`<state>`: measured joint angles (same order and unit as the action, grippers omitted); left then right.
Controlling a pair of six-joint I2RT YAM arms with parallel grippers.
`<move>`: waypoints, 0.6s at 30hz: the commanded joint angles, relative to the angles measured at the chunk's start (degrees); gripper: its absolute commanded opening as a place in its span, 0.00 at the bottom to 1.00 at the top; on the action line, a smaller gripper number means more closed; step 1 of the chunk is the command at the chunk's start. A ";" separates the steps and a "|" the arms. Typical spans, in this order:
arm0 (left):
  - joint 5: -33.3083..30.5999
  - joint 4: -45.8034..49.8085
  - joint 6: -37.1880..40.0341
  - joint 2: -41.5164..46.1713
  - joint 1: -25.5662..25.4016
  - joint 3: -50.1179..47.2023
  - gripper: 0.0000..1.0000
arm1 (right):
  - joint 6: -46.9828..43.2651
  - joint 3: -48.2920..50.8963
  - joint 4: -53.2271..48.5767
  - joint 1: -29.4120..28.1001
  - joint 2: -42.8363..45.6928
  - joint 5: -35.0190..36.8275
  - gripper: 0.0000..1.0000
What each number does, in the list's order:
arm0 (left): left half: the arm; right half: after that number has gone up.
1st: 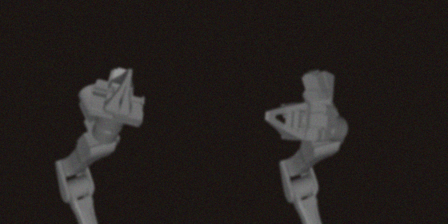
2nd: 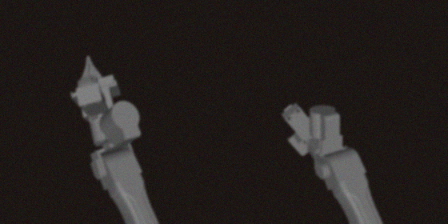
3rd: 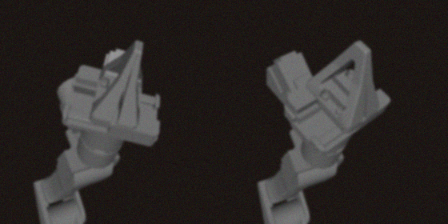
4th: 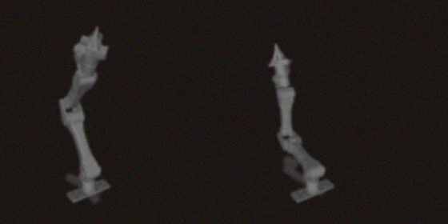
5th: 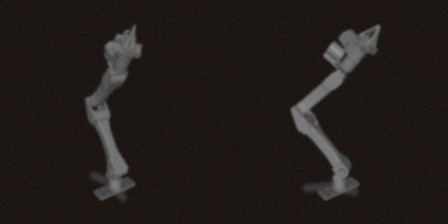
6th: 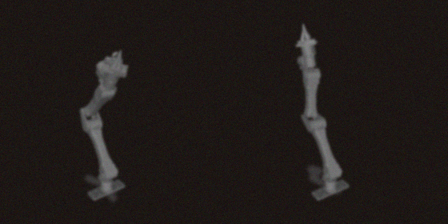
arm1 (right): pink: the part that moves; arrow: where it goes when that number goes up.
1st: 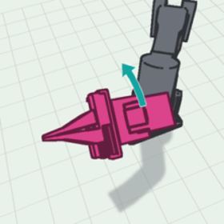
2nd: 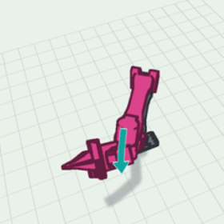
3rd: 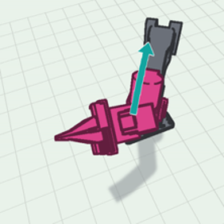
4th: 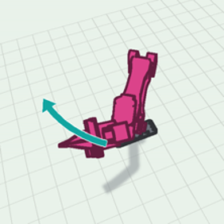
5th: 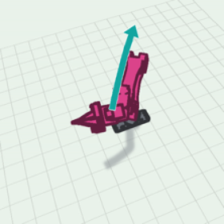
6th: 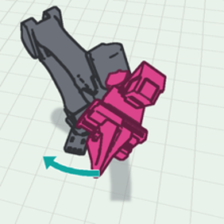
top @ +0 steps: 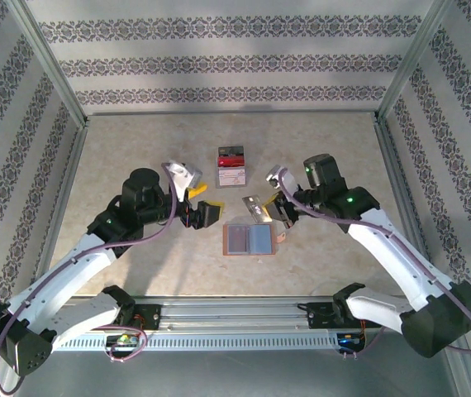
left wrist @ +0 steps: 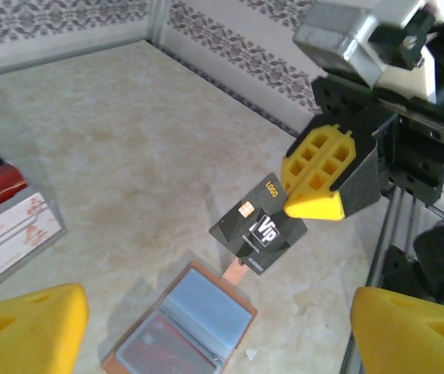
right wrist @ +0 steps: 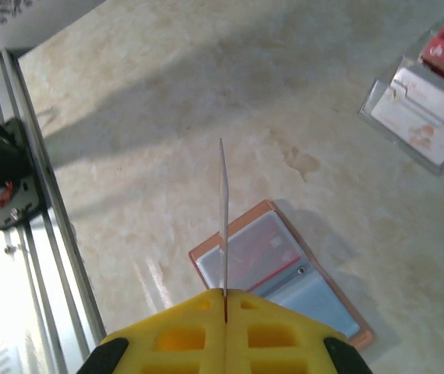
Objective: Take the credit cards out of the card holder
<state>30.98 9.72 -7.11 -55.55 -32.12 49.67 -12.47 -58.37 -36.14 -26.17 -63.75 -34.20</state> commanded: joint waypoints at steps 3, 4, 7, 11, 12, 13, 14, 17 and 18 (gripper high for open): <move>8.26 -2.06 12.14 0.33 0.74 0.23 0.90 | -13.24 -3.62 -3.56 -1.40 2.06 1.89 0.00; 9.90 -2.48 13.81 0.11 0.74 0.16 0.89 | -14.90 -4.25 -4.36 -1.88 2.20 2.42 0.00; 13.33 -2.55 18.38 -1.06 0.65 0.51 0.80 | -19.67 -5.60 -7.01 -3.89 2.14 6.41 0.00; 14.67 0.85 24.20 -4.15 0.48 2.90 0.73 | -24.51 -7.01 -9.10 -6.67 1.98 10.31 0.00; 14.89 0.87 25.20 -4.66 0.34 3.17 0.72 | -25.34 -7.34 -9.20 -7.48 1.92 11.18 0.00; 14.76 0.56 26.31 -5.23 0.11 3.33 0.71 | -26.47 -7.83 -9.45 -8.44 1.90 11.85 0.00; 14.53 -0.09 26.98 -5.65 -0.24 3.34 0.71 | -27.51 -8.40 -9.80 -9.46 1.79 12.57 0.00; 14.24 -1.18 28.81 -6.68 -1.55 3.77 0.69 | -29.41 -10.12 -10.74 -12.12 0.98 14.23 0.00; 14.27 -1.28 29.28 -6.99 -1.98 3.92 0.67 | -29.78 -10.58 -10.87 -12.71 0.76 14.56 0.00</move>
<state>43.35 9.72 17.12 -62.24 -32.77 51.31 -38.02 -66.24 -45.12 -37.45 -62.50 -22.33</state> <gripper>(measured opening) 0.678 0.046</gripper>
